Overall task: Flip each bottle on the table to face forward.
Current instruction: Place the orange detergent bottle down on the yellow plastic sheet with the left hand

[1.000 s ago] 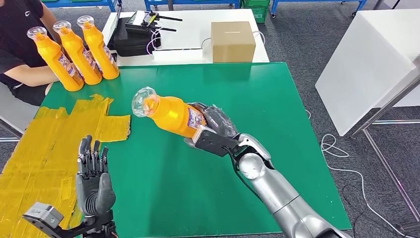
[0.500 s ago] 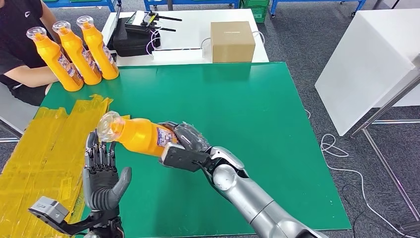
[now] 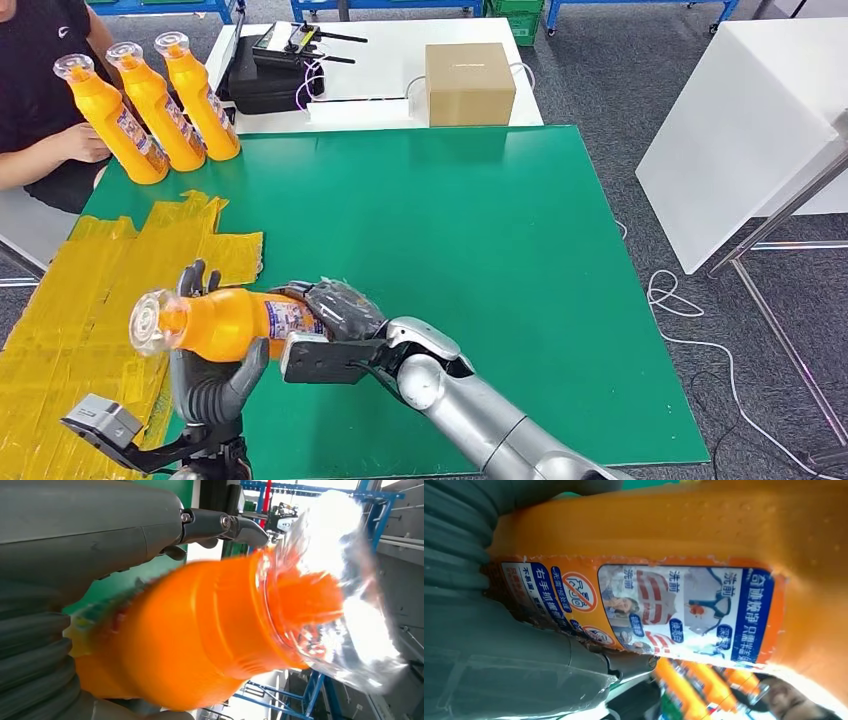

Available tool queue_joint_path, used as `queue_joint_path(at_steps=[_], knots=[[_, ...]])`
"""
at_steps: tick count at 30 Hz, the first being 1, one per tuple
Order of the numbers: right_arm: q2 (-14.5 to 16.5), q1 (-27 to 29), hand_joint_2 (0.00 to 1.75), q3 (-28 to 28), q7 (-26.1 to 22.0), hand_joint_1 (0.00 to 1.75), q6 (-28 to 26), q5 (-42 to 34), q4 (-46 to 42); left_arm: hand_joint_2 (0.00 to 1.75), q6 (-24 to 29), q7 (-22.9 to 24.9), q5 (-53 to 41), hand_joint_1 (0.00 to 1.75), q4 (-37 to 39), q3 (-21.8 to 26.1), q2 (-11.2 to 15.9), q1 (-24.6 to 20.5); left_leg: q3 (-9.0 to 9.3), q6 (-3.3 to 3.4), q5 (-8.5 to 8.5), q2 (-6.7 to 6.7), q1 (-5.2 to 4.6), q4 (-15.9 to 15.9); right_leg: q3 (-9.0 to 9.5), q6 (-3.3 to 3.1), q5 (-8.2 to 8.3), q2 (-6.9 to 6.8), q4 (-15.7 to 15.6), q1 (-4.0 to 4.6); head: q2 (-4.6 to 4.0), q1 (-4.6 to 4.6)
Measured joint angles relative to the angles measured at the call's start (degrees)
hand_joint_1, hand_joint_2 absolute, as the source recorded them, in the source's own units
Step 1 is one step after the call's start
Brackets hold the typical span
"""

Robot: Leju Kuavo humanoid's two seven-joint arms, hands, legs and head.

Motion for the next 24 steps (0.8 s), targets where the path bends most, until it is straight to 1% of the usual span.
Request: queue_joint_path(at_steps=[10,15,16,19,20,24], knots=[[0.61,1.68,1.75,5.86,-0.11,1.75,0.84,0.06,-1.86,1.75,-1.18,-0.51,1.12,0.00,0.12,0.35,0.05,1.49,-0.01,0.00,0.00,0.01,0.00,-0.01,0.00,-0.01,-0.01,0.01,0.00,0.00,0.00,0.00],[0.40,1.93,1.75,7.51,0.04,1.75,0.85,-0.28,-2.14,1.75,-1.39,-0.78,1.28,0.00,0.12,0.81,0.07,2.67,-0.01,0.00,0.00,0.00,0.00,-0.01,-0.01,-0.01,-0.01,0.00,0.00,0.00,0.00,0.01],[0.38,1.94,1.75,7.64,0.04,1.75,0.85,-0.32,-2.17,1.75,-1.46,-0.80,1.27,0.31,0.12,0.92,0.07,2.77,-0.01,0.00,0.00,0.00,0.00,-0.01,-0.01,-0.01,-0.01,0.00,0.00,0.00,0.00,0.00],[0.31,1.92,1.75,7.99,0.04,1.75,0.80,-0.46,-2.22,1.75,-1.99,-1.09,1.15,1.62,0.12,1.23,0.07,2.94,0.00,0.00,0.00,0.00,0.00,-0.01,0.00,-0.01,0.00,0.00,0.00,0.00,0.00,0.00],[0.29,1.91,1.75,8.17,0.04,1.75,0.75,-0.58,-2.22,1.75,-2.29,-1.33,1.12,1.75,0.12,1.32,0.07,3.01,0.00,0.00,0.00,0.00,0.00,-0.01,0.00,-0.01,0.00,0.00,0.00,0.00,0.00,0.00],[0.25,1.89,1.75,8.88,0.08,1.75,0.30,-1.11,-2.22,1.75,-3.09,-2.25,1.18,1.75,0.12,1.60,0.07,3.29,0.01,0.00,0.00,0.00,0.00,-0.01,-0.01,-0.01,-0.01,0.00,0.00,0.01,0.00,0.00]])
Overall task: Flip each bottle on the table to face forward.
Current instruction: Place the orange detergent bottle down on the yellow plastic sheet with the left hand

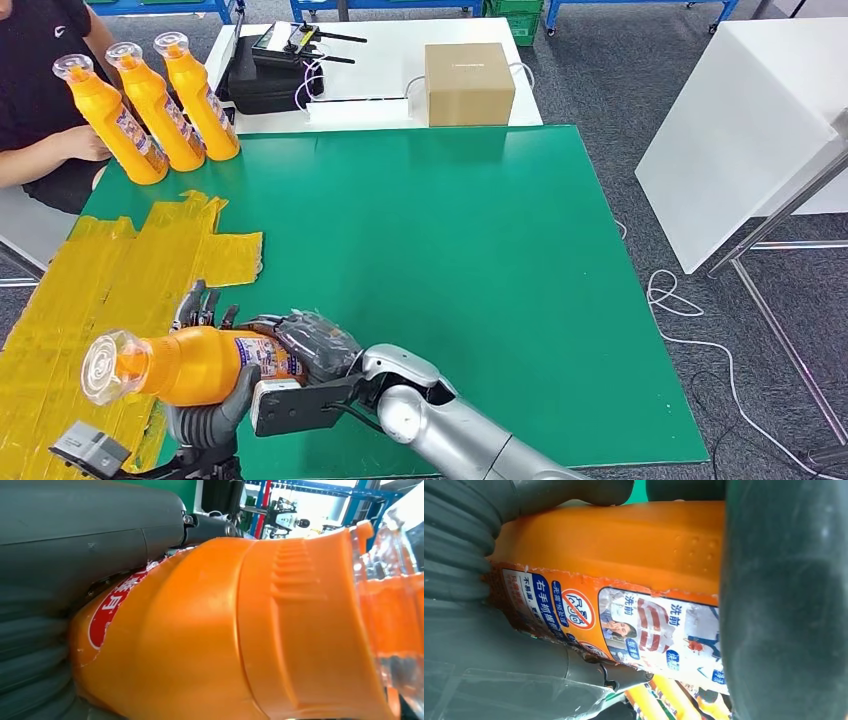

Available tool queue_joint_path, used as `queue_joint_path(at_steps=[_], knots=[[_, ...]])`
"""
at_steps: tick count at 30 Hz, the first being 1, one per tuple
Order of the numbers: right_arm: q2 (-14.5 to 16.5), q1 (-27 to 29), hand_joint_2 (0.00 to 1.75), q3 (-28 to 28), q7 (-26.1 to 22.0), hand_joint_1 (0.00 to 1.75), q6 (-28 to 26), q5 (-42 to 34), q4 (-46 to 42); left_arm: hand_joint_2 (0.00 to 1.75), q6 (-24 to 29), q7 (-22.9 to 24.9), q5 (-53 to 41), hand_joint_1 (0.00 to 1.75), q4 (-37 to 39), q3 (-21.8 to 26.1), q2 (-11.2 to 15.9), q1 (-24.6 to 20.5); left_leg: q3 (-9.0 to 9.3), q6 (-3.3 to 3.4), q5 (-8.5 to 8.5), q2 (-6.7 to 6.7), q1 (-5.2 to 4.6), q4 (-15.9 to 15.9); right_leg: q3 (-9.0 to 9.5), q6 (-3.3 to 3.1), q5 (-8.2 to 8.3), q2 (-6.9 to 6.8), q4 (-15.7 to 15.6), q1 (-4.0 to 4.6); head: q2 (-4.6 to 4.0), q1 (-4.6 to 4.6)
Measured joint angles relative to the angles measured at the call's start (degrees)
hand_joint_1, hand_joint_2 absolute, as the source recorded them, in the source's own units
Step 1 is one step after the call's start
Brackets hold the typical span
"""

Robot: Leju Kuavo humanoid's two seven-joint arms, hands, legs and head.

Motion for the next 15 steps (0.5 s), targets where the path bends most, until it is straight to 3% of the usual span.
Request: queue_joint_path(at_steps=[15], knots=[[-0.16,0.10,1.75,0.72,-0.04,1.75,-0.76,-0.37,0.02,1.75,-0.62,-1.14,0.35,1.75,0.00,0.65,-0.03,-0.02,0.01,0.00,0.00,0.00,0.00,0.00,0.00,0.00,0.00,0.00,0.00,0.00,0.00,0.00]])
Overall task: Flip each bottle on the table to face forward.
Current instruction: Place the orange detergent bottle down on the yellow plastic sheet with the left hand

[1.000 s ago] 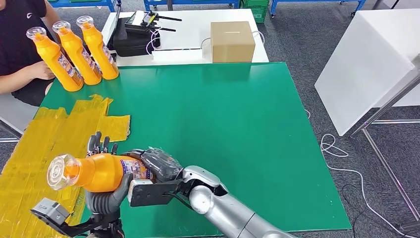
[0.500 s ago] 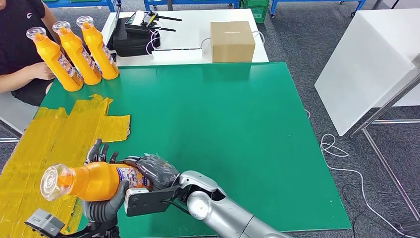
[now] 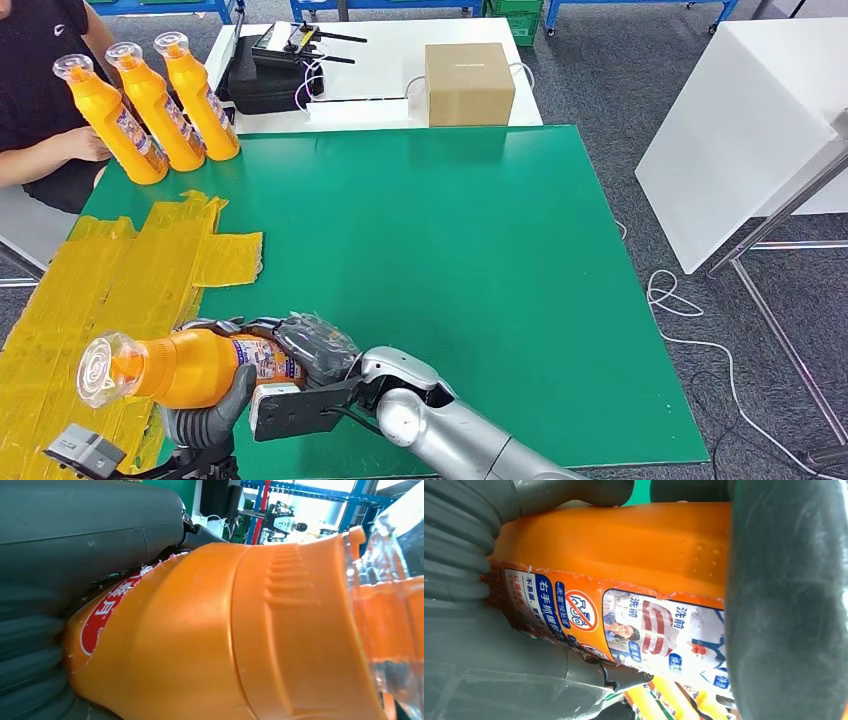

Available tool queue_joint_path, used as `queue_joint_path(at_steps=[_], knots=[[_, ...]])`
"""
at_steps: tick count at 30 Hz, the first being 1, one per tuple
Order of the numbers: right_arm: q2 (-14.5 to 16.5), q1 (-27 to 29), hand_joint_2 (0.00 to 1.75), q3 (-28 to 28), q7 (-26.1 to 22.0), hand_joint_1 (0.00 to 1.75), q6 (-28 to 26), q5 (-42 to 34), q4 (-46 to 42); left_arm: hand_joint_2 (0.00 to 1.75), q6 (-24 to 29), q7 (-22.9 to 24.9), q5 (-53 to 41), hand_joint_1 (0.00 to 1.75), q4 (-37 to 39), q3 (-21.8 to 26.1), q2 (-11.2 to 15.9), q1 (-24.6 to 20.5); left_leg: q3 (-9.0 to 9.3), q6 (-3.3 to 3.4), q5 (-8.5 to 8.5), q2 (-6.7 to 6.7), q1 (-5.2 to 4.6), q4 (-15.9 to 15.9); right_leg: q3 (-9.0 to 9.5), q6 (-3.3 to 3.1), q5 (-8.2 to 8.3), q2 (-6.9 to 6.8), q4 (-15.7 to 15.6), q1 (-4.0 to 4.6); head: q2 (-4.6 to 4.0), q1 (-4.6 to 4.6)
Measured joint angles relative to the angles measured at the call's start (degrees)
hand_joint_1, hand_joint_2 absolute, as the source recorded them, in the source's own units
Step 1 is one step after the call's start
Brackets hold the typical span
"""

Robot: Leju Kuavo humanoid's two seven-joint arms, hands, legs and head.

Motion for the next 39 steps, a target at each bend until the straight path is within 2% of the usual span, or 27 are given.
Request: queue_joint_path(at_steps=[7,11,13,16,17,20,27,32,35,39], knots=[[-0.15,0.06,1.75,0.07,-0.02,1.75,-0.45,-0.02,0.00,1.75,-0.37,-0.37,0.24,1.75,0.00,0.15,-0.02,-0.01,0.00,0.00,0.00,0.00,0.00,0.00,0.00,0.00,0.00,0.00,0.00,0.00,0.00,0.00],[-0.21,0.05,1.75,0.03,-0.06,1.61,-0.71,-0.04,0.00,1.75,-0.63,-0.60,0.44,1.75,0.00,0.25,-0.02,-0.01,0.01,0.00,0.00,0.00,0.00,0.00,0.00,0.00,0.00,0.00,0.00,0.00,0.00,0.01],[-0.28,0.05,1.75,-0.05,-0.11,1.61,-0.96,-0.09,0.00,1.75,-0.76,-0.70,0.45,1.75,0.00,0.26,-0.03,-0.03,0.01,0.00,0.00,0.00,0.00,0.00,0.00,0.00,0.00,0.00,0.00,0.00,-0.01,0.01],[-0.38,0.06,1.75,-0.13,-0.20,0.43,-1.13,-0.13,0.00,1.75,-0.84,-0.78,0.45,1.75,0.00,0.27,-0.04,-0.14,0.01,0.00,0.00,0.00,0.00,0.00,0.00,0.00,0.00,0.00,0.00,0.00,0.00,0.00],[-0.42,0.08,1.31,-0.14,-0.22,0.03,-1.17,-0.14,0.00,1.75,-0.84,-0.82,0.43,1.75,0.00,0.30,-0.04,-0.19,0.01,0.00,0.00,0.00,0.00,0.00,0.00,0.00,0.00,0.00,0.00,0.00,0.00,0.00],[-0.64,0.16,0.00,-0.28,-0.25,0.00,-2.02,-0.10,-0.06,1.75,-0.36,-1.27,-0.28,1.75,0.00,0.39,-0.04,-0.34,0.01,0.00,0.00,0.00,0.00,0.00,0.00,0.00,0.00,0.00,0.00,0.00,0.00,0.01],[-1.25,0.40,0.00,-0.81,-0.18,0.00,-2.92,-0.02,-0.51,1.75,1.10,-2.08,-1.77,1.75,-0.09,0.64,-0.04,-0.57,0.01,0.00,0.00,0.00,0.00,0.00,0.01,0.00,0.00,0.00,0.00,0.00,0.00,0.02],[-5.36,1.77,0.00,-5.06,-0.53,0.00,-3.45,0.93,-5.00,1.75,8.33,-5.24,-10.50,1.75,-0.61,7.00,0.28,-1.48,0.00,0.00,0.00,0.00,0.00,0.00,0.01,0.00,0.00,0.00,0.00,0.00,-0.01,0.01],[-6.17,2.05,0.00,-5.85,-0.71,0.00,-3.43,0.99,-5.95,1.75,10.41,-5.82,-13.06,1.75,-0.61,9.35,0.49,-1.74,0.00,0.00,0.00,-0.01,0.01,0.00,0.01,0.00,0.00,0.00,0.01,0.00,0.00,0.01],[-6.96,2.21,0.00,-6.65,-1.32,0.00,-3.01,0.91,-6.80,1.75,17.33,-7.15,-21.35,1.75,-0.50,12.97,1.02,-2.35,0.00,0.00,0.00,0.00,0.01,0.00,0.01,0.00,0.00,0.00,0.01,0.00,0.00,0.01]])
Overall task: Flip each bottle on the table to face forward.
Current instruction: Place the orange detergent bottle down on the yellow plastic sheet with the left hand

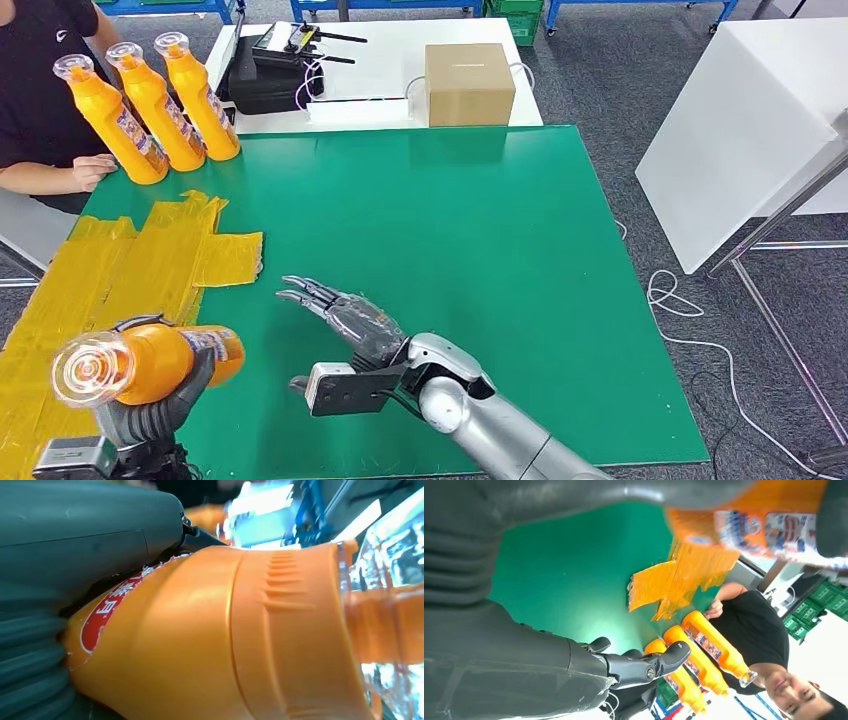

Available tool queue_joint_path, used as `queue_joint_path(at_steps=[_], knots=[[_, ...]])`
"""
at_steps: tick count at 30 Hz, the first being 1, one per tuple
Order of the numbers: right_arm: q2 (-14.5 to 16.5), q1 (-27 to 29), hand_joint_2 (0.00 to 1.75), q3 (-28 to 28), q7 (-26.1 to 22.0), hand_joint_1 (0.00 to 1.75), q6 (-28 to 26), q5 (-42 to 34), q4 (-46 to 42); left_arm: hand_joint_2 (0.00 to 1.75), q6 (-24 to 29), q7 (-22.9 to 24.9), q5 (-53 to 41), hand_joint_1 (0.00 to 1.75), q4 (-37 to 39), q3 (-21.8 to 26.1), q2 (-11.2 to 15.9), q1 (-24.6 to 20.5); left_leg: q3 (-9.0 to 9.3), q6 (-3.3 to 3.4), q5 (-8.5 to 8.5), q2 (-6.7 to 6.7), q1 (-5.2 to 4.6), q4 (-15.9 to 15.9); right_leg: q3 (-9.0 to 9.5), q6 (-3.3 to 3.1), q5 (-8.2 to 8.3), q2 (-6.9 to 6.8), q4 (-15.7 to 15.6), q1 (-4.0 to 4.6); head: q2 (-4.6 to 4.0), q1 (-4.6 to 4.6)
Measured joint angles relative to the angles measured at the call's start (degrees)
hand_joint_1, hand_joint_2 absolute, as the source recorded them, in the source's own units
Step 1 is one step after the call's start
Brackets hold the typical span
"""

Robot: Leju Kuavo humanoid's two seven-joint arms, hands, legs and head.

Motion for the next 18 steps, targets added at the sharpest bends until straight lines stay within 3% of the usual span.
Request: queue_joint_path(at_steps=[6,9,13,18], knots=[[-0.86,-0.47,0.00,-0.43,-1.27,0.00,1.46,-1.53,-0.72,1.75,21.61,-0.27,-32.68,1.75,3.51,7.11,2.07,-2.53,0.00,-0.01,0.02,0.00,0.00,0.00,0.01,0.00,0.00,-0.01,0.01,0.00,0.00,0.00],[-1.25,-1.14,0.00,-0.40,-1.46,0.00,1.96,-2.33,-0.84,1.75,23.65,-0.27,-42.84,1.75,5.04,11.64,2.29,-4.03,0.00,-0.02,0.02,0.03,0.00,0.00,0.02,0.00,0.00,0.02,0.02,0.00,0.00,0.00],[-1.59,-1.49,0.00,-0.36,-1.53,0.00,2.16,-2.69,-0.86,1.75,23.86,-0.27,-46.89,1.75,6.00,15.12,2.42,-5.11,0.01,-0.02,0.02,0.00,0.00,0.00,0.01,0.00,0.00,0.00,0.02,0.00,0.00,-0.01],[-2.47,-2.56,0.00,0.15,-1.55,0.00,2.45,-5.16,-1.21,1.75,23.99,0.50,-64.48,1.75,8.44,20.30,3.37,-7.59,-0.01,-0.02,0.01,0.02,-0.01,0.00,0.02,0.00,0.00,0.02,0.02,-0.02,0.00,0.02]])
